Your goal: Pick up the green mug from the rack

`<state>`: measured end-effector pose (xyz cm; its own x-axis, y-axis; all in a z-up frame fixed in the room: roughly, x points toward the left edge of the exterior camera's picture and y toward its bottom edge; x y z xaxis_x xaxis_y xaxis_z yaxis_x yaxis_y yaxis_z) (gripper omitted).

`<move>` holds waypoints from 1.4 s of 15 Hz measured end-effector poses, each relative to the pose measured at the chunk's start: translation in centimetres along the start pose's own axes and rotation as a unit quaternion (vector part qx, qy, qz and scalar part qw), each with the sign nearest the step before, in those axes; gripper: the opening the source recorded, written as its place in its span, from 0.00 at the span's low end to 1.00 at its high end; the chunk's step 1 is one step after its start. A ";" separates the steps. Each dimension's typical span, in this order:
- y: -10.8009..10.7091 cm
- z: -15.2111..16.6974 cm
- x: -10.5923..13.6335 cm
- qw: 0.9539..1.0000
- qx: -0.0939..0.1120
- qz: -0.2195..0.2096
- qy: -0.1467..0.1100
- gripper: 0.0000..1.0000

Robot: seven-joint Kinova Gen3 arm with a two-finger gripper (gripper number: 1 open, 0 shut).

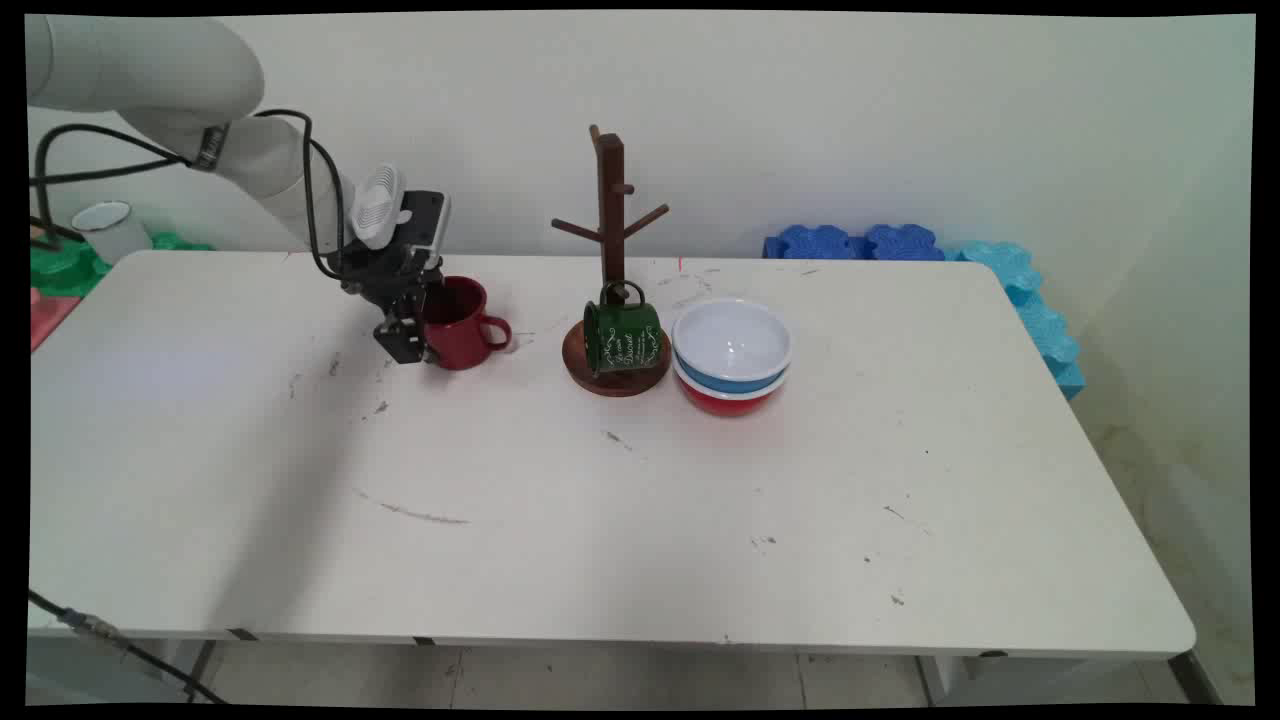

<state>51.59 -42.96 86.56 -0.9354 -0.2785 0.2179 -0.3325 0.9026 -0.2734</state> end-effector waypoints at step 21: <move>4.9 -4.2 4.2 0.962 0.001 -0.234 0.140 1.00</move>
<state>46.55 -38.32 90.10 -0.6150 -0.5544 0.5607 -0.7094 0.6994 -0.0867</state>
